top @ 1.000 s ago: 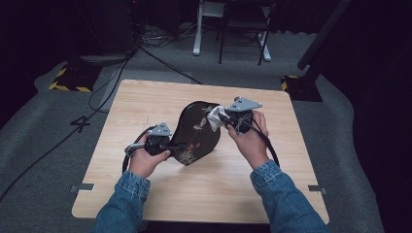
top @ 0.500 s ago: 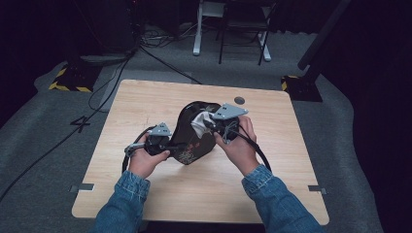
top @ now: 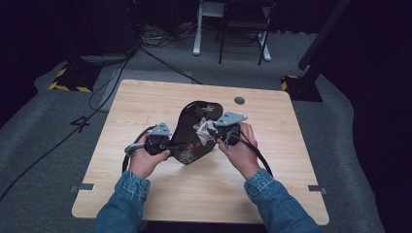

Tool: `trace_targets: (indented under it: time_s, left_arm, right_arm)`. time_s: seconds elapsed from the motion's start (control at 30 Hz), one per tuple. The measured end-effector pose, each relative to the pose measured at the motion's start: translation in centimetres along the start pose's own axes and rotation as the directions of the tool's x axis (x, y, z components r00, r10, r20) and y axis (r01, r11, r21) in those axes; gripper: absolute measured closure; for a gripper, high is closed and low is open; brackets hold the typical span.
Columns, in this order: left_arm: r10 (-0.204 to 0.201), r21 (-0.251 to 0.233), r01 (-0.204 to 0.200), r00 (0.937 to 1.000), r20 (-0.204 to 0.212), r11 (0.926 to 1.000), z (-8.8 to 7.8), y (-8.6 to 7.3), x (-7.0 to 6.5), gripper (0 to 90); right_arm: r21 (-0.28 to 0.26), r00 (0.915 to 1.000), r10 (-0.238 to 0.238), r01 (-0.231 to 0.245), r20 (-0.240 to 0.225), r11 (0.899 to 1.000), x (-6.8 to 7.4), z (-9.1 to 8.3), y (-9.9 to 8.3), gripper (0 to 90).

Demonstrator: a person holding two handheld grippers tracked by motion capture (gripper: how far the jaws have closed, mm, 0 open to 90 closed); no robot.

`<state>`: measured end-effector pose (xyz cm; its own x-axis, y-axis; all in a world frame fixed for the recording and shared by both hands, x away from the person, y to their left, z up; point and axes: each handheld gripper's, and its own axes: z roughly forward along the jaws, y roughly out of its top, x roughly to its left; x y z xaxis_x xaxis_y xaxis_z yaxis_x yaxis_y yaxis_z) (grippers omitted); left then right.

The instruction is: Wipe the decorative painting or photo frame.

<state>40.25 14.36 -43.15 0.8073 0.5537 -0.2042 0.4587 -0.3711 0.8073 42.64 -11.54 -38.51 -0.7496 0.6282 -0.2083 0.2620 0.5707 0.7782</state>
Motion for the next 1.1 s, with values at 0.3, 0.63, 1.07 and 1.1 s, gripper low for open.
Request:
trace_targets:
  time_s: [0.3, 0.63, 1.07, 1.1]
  left_arm:
    - [-0.001, 0.004, 0.001, 1.0000, 0.002, 1.0000, 0.0, 0.0, 0.0, 80.0]
    - [-0.005, 0.003, 0.005, 1.0000, 0.003, 1.0000, 0.0, 0.0, 0.0, 79.9]
    - [-0.019, 0.005, 0.019, 0.9998, 0.011, 0.9998, 0.0, 0.0, 0.0, 78.8]
    - [-0.020, 0.004, 0.020, 0.9998, 0.010, 0.9998, 0.0, 0.0, 0.0, 78.8]
  right_arm:
    - [-0.045, 0.9984, 0.004, -0.002, 0.057, 0.999, -1.5, -1.8, 2.1, 75.3]
    - [-0.047, 0.9952, 0.050, -0.046, 0.084, 0.998, -3.5, -1.8, 1.5, 75.3]
    - [0.035, 0.9982, 0.039, -0.041, 0.046, 0.999, -1.8, 0.6, -1.1, 75.3]
    - [0.042, 0.9985, 0.037, -0.038, 0.041, 0.998, -1.6, 0.8, -1.2, 75.3]
